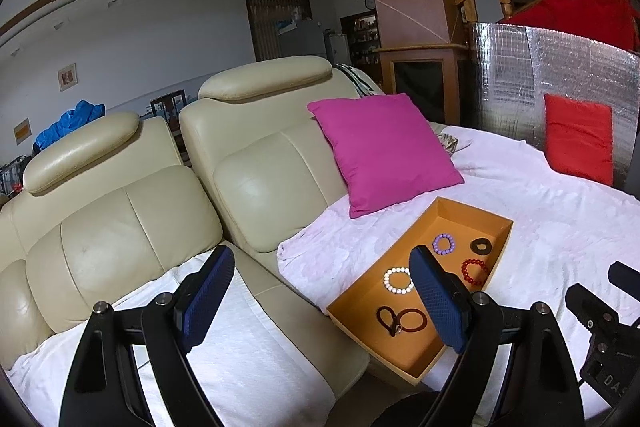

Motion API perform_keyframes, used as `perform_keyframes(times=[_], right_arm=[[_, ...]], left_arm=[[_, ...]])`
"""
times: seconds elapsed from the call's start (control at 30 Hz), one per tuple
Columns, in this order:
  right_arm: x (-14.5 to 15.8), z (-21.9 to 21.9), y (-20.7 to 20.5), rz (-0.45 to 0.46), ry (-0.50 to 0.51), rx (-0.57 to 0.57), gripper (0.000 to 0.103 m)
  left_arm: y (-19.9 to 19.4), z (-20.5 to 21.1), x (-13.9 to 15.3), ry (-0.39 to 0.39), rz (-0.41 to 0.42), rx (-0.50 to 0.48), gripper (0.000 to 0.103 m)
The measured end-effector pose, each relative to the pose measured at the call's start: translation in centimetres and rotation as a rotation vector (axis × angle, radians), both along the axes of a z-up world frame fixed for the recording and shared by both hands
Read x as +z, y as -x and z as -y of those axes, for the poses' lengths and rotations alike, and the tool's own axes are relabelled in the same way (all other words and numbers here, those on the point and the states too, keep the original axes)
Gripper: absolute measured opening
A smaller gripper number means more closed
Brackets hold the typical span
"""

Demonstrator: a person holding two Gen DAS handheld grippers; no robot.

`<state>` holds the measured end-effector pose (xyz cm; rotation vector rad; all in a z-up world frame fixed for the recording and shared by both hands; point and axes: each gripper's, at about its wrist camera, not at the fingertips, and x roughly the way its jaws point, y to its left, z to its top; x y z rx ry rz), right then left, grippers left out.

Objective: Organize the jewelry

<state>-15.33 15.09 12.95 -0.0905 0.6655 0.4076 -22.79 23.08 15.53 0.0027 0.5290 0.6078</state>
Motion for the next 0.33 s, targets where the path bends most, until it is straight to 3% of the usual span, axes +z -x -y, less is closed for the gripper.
perform_keyframes(times=[0.2, 0.33], right_arm=[[-0.6, -0.4, -1.3, -0.004, -0.003, 0.017, 0.07], [-0.9, 1.2, -2.7, -0.011, -0.037, -0.003, 0.07]], left_arm=[[-1.0, 0.4, -0.4, -0.032, -0.016, 0.01, 0.089], [-3.0, 2.3, -0.5, -0.048, -0.026, -0.04, 0.089]])
